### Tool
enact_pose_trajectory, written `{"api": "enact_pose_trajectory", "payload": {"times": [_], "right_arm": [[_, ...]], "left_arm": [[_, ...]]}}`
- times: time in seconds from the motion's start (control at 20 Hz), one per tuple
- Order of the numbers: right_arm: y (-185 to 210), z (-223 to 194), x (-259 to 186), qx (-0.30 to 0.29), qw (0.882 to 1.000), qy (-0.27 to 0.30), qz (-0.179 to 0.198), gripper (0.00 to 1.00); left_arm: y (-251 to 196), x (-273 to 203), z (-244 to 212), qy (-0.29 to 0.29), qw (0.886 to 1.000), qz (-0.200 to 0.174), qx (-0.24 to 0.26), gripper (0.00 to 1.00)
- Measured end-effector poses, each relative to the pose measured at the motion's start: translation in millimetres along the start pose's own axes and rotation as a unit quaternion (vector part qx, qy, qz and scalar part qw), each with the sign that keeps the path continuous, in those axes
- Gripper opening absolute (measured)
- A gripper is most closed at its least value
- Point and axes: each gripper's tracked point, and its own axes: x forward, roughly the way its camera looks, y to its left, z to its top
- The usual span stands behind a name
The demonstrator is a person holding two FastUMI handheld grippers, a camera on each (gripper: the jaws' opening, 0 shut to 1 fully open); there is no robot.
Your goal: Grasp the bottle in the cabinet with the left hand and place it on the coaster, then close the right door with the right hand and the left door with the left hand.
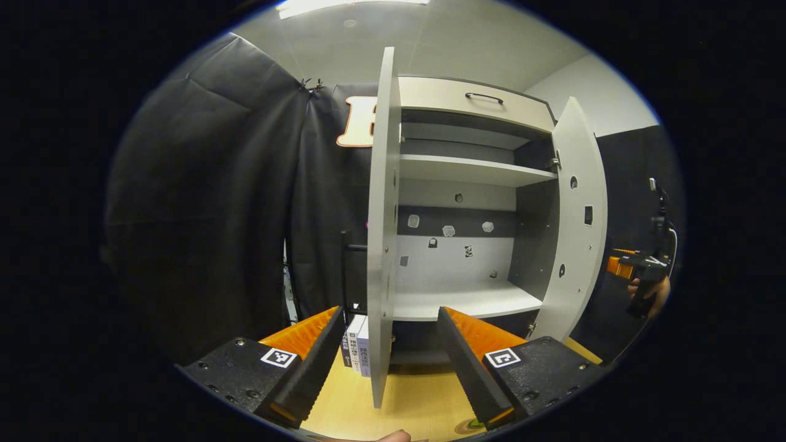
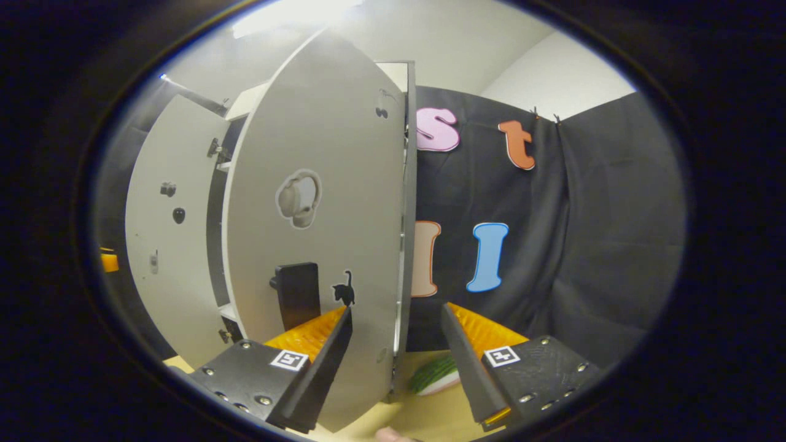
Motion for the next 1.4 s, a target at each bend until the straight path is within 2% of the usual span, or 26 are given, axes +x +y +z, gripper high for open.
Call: {"api": "enact_pose_trajectory", "payload": {"times": [0.1,0.25,0.35,0.4,0.45,0.55,0.8,1.05,1.1,1.15,1.4], "right_arm": [[8,3,3,-0.008,1.000,-0.002,-0.004,0.86],[27,0,5,-0.010,1.000,0.000,-0.006,0.86],[43,0,2,-0.004,1.000,-0.001,0.001,0.96],[52,0,1,-0.001,1.000,-0.002,0.005,0.94],[55,2,-1,-0.002,1.000,-0.005,0.002,0.97],[61,2,-5,-0.008,1.000,-0.004,-0.006,0.92],[79,-5,-30,-0.012,1.000,0.007,-0.016,0.94],[83,-6,-60,-0.017,0.999,0.007,-0.032,0.92],[84,-6,-67,-0.017,0.999,0.006,-0.034,0.95],[85,-6,-72,-0.019,0.999,0.005,-0.034,0.92],[74,-12,-92,-0.036,0.998,0.014,-0.046,0.92]], "left_arm": [[11,1,0,-0.001,1.000,-0.001,0.003,0.93],[32,3,-1,0.001,1.000,0.001,0.003,0.96],[45,6,-1,0.001,1.000,0.003,0.002,0.93],[53,7,0,0.000,1.000,0.004,0.004,0.96],[61,8,0,0.000,1.000,0.007,0.005,0.96],[73,12,-1,0.001,1.000,0.007,0.007,0.96],[108,12,-3,0.003,1.000,0.009,0.006,0.96],[147,27,-4,0.007,1.000,0.016,0.007,0.96],[155,31,-4,0.009,1.000,0.018,0.010,0.95],[162,35,-6,0.011,1.000,0.022,0.014,0.95],[193,64,-16,0.018,0.999,0.032,0.023,0.95]]}}
